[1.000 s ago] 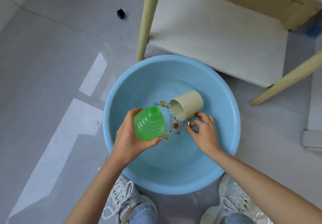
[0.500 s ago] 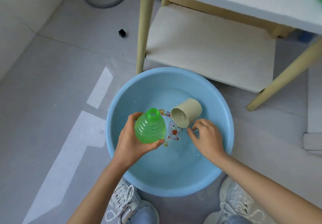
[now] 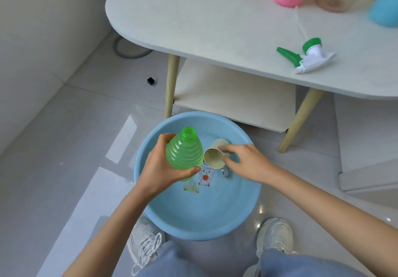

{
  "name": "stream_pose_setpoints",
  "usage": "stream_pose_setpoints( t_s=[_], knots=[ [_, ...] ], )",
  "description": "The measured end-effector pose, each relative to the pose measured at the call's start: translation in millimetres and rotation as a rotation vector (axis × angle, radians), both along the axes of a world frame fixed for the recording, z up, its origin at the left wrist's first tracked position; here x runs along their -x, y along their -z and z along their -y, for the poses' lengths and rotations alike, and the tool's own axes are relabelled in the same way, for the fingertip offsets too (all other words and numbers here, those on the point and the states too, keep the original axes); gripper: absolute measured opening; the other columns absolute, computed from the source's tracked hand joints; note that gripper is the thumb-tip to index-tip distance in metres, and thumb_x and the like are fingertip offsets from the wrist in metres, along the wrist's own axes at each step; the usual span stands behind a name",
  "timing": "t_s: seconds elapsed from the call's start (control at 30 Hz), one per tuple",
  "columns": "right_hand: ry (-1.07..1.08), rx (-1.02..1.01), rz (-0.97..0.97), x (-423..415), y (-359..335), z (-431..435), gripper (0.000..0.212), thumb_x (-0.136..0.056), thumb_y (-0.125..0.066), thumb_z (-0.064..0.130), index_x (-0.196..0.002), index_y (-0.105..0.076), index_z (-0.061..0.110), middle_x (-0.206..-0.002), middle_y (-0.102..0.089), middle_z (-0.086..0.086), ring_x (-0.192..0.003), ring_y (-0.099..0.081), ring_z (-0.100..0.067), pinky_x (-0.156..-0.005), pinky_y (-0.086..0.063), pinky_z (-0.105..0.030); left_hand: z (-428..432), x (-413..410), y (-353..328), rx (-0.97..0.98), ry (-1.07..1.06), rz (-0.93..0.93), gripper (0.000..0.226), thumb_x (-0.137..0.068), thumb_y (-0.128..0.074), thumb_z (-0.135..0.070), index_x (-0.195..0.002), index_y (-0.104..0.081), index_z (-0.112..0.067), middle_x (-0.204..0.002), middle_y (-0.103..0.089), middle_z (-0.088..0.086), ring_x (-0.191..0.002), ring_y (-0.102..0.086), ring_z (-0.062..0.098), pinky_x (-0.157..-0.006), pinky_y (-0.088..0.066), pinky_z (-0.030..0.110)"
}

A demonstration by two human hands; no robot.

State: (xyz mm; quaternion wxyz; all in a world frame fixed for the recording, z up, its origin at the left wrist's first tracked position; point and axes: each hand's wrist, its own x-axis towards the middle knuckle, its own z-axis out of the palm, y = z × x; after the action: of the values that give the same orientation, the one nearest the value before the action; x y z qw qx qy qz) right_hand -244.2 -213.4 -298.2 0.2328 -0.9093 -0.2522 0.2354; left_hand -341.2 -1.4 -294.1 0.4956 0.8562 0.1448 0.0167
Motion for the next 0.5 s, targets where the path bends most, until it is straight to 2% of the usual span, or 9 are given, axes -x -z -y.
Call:
stream_pose_setpoints(
  t_s=[0.1, 0.17, 0.23, 0.3, 0.4, 0.5],
  knots=[
    [-0.006, -0.046, 0.032, -2.7, -38.9, 4.9, 0.037, -0.094, -0.054, 0.026, -0.131, -0.058, 0.019, -0.128, -0.063, 0.005, -0.122, -0.055, -0.011, -0.104, -0.038, -0.025, 0.2, -0.8, -26.2, 0.011, 0.011, 0.015, 0.092, -0.039, -0.078, -0.065, -0.116, -0.043, -0.029, -0.108, -0.059, -0.019, -0.102, -0.059, 0.007, -0.084, -0.049, 0.026],
    [0.003, -0.067, 0.074, -3.7, -65.7, 9.5, 0.036, -0.094, -0.055, 0.025, -0.129, -0.059, 0.018, -0.125, -0.064, 0.006, -0.117, -0.057, -0.008, -0.097, -0.037, -0.013, 0.2, -1.3, -46.5, 0.025, 0.034, 0.027, 0.092, -0.040, -0.080, -0.063, -0.117, -0.043, -0.028, -0.110, -0.060, -0.014, -0.104, -0.059, 0.010, -0.088, -0.051, 0.038],
    [0.023, -0.093, 0.101, -5.5, -90.1, 14.2, 0.034, -0.094, -0.056, 0.022, -0.128, -0.060, 0.016, -0.123, -0.066, 0.005, -0.111, -0.059, -0.005, -0.085, -0.034, -0.003, 0.3, -3.7, -64.9, 0.026, 0.061, 0.042, 0.091, -0.040, -0.080, -0.062, -0.117, -0.044, -0.029, -0.110, -0.061, -0.013, -0.105, -0.059, 0.011, -0.088, -0.051, 0.043],
    [0.040, -0.113, 0.121, -5.7, -113.1, 19.3, 0.034, -0.094, -0.056, 0.021, -0.127, -0.060, 0.015, -0.121, -0.066, 0.003, -0.110, -0.060, -0.006, -0.087, -0.035, -0.005, 1.9, -5.2, -83.6, 0.015, 0.081, 0.056, 0.091, -0.040, -0.080, -0.062, -0.117, -0.045, -0.029, -0.109, -0.061, -0.013, -0.106, -0.059, 0.010, -0.089, -0.051, 0.043],
    [0.058, -0.132, 0.173, -6.4, -142.1, 25.7, 0.032, -0.093, -0.057, 0.021, -0.124, -0.061, 0.014, -0.118, -0.068, 0.002, -0.109, -0.061, -0.007, -0.096, -0.040, -0.016, 3.9, -8.7, -108.0, 0.027, 0.099, 0.050, 0.093, -0.039, -0.081, -0.062, -0.118, -0.045, -0.029, -0.111, -0.060, -0.014, -0.106, -0.058, 0.006, -0.090, -0.051, 0.041],
    [0.068, -0.129, 0.227, -6.8, -169.3, 35.8, 0.033, -0.093, -0.057, 0.021, -0.125, -0.061, 0.015, -0.116, -0.067, 0.003, -0.108, -0.060, -0.007, -0.086, -0.037, -0.012, 8.9, -12.4, -130.3, 0.044, 0.108, 0.068, 0.092, -0.037, -0.082, -0.061, -0.115, -0.045, -0.030, -0.112, -0.059, -0.013, -0.105, -0.058, 0.004, -0.089, -0.053, 0.040]
  ],
)
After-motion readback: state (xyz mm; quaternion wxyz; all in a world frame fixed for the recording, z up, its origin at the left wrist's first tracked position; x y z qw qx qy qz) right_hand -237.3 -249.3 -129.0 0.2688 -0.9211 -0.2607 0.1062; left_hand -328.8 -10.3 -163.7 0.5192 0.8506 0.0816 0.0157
